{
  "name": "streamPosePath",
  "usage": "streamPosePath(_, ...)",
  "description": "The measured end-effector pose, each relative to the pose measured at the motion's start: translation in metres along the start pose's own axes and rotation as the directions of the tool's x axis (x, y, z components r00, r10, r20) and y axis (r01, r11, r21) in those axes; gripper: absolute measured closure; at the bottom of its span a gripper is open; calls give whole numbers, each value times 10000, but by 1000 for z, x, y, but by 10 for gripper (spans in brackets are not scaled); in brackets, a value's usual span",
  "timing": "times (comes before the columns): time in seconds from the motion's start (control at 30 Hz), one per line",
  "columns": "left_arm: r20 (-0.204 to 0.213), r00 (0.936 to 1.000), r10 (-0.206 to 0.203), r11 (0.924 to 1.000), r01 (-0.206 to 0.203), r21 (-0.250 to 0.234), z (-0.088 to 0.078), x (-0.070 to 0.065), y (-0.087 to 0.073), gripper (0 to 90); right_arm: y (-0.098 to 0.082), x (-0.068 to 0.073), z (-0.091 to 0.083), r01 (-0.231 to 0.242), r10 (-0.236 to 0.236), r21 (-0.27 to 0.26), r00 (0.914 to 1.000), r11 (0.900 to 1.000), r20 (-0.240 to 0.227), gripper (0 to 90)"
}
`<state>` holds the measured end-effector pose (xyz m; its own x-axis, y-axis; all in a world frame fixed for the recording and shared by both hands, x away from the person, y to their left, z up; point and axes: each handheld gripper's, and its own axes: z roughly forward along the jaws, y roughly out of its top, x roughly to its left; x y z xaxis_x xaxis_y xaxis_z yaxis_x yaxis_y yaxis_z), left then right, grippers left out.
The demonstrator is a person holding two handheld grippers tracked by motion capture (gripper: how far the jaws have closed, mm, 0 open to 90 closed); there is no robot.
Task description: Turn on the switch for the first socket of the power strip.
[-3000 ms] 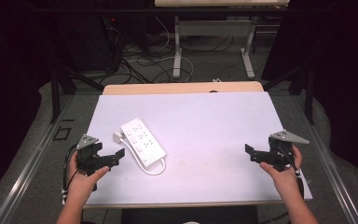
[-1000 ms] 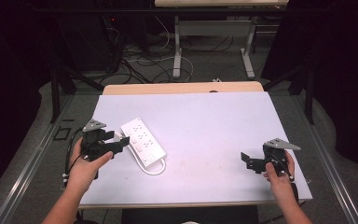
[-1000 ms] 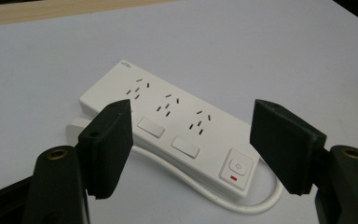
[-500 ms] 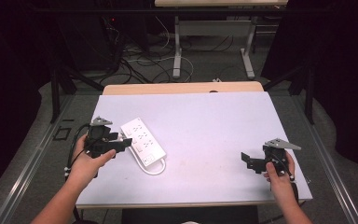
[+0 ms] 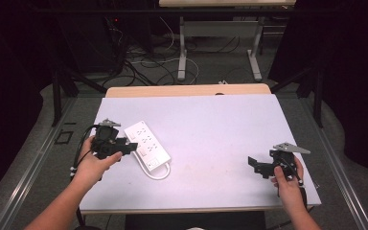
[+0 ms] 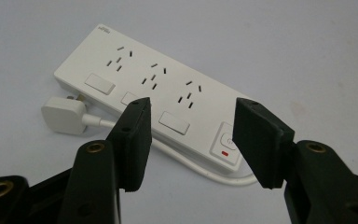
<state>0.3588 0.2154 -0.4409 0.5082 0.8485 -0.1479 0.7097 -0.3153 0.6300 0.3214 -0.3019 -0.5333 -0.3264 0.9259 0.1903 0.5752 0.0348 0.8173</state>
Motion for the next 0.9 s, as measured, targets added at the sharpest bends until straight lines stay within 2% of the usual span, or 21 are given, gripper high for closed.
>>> streamPosePath(0.1, 185, 9995, -240, 9996, 237, 137, 1, 1, 2, 505, 0, 0, 0, -11, 11, 44, 10000, 10000, -33, 28)
streamPosePath(0.2, 260, 9992, -306, 9992, 299, 248, 2, 3, 3, 532, -1, 0, 1, -29, 29, 113, 10000, 9999, -34, 29)
streamPosePath(0.4, 245, 9971, -714, 9969, 705, 353, 6, 5, 3, 583, -1, -1, 1, 104, -103, 119, 9999, 9999, -72, 29)
streamPosePath(0.53, 222, 9970, -738, 9965, 728, 419, 7, 8, 4, 607, -1, -1, 2, 85, -84, 125, 9999, 9999, -91, 29)
streamPosePath(0.67, 291, 9943, -1027, 9941, 1016, 371, 9, 7, 4, 645, -2, 0, 2, -63, 65, 220, 9999, 9997, -107, 30)
streamPosePath(0.8, 304, 9945, -1004, 9933, 984, 612, 10, 9, 5, 679, -2, 0, 3, -95, 97, 230, 9999, 9997, -109, 30)
streamPosePath(0.83, 278, 9930, -1152, 9920, 1135, 555, 11, 8, 5, 684, -2, 0, 3, -102, 105, 243, 9999, 9997, -111, 30)
streamPosePath(0.87, 288, 9940, -1058, 9928, 1040, 594, 12, 10, 5, 684, -2, 0, 3, -102, 105, 243, 9999, 9997, -111, 30)
streamPosePath(0.9, 281, 9920, -1233, 9907, 1214, 607, 13, 10, 5, 705, -2, 0, 3, -86, 89, 246, 9999, 9997, -113, 31)
